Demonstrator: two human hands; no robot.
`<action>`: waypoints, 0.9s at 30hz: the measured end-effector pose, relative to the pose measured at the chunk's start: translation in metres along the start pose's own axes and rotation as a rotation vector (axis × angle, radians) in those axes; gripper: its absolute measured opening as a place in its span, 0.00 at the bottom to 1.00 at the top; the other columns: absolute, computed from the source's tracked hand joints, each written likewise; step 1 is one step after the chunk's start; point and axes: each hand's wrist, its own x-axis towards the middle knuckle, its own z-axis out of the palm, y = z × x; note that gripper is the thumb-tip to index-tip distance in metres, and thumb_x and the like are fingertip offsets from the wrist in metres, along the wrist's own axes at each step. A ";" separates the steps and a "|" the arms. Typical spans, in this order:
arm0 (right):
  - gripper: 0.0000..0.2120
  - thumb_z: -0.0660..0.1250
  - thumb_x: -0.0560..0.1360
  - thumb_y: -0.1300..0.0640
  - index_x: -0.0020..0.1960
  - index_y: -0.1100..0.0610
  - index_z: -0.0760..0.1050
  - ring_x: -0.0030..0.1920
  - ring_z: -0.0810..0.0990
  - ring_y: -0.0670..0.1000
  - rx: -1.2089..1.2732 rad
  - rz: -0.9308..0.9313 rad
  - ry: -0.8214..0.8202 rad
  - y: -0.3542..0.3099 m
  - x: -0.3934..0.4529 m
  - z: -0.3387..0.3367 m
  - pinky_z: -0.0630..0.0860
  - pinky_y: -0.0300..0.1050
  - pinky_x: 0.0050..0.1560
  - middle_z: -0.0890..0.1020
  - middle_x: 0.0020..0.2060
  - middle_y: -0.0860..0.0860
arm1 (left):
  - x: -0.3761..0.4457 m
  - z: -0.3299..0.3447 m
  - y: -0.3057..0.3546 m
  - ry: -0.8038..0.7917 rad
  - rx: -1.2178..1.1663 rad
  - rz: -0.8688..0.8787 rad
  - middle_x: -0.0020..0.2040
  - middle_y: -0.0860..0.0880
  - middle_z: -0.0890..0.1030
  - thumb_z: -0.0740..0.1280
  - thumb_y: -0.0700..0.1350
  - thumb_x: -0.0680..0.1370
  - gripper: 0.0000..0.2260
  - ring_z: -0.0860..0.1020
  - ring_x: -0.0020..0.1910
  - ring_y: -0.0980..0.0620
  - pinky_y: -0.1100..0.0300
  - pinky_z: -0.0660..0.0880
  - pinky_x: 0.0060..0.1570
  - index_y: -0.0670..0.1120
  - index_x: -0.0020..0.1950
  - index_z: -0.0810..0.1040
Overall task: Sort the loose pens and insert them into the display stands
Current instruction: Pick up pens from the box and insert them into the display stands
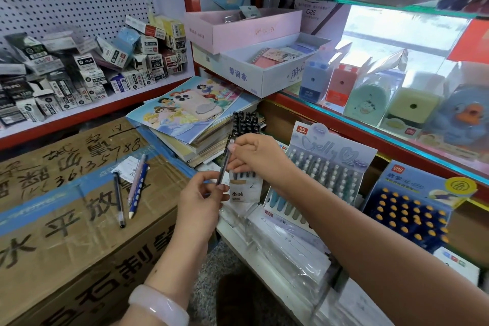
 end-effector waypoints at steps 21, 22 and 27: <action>0.06 0.61 0.79 0.56 0.50 0.59 0.71 0.43 0.81 0.55 -0.605 -0.202 0.370 0.047 0.024 -0.020 0.79 0.54 0.46 0.82 0.42 0.56 | 0.041 -0.097 -0.016 0.063 0.553 0.039 0.53 0.50 0.77 0.64 0.39 0.77 0.08 0.75 0.54 0.50 0.56 0.69 0.54 0.49 0.54 0.75; 0.07 0.61 0.79 0.56 0.50 0.60 0.71 0.43 0.81 0.55 -0.632 -0.200 0.361 0.048 0.025 -0.020 0.79 0.53 0.46 0.82 0.43 0.56 | 0.044 -0.104 -0.024 0.094 0.568 0.012 0.52 0.49 0.77 0.64 0.38 0.77 0.08 0.75 0.54 0.49 0.56 0.70 0.53 0.48 0.53 0.75; 0.07 0.61 0.79 0.55 0.51 0.60 0.71 0.42 0.81 0.57 -0.778 -0.180 0.276 0.059 0.031 -0.013 0.79 0.54 0.45 0.82 0.43 0.58 | 0.054 -0.124 -0.043 0.258 0.630 -0.050 0.50 0.46 0.77 0.63 0.39 0.78 0.09 0.75 0.47 0.48 0.53 0.72 0.44 0.44 0.57 0.77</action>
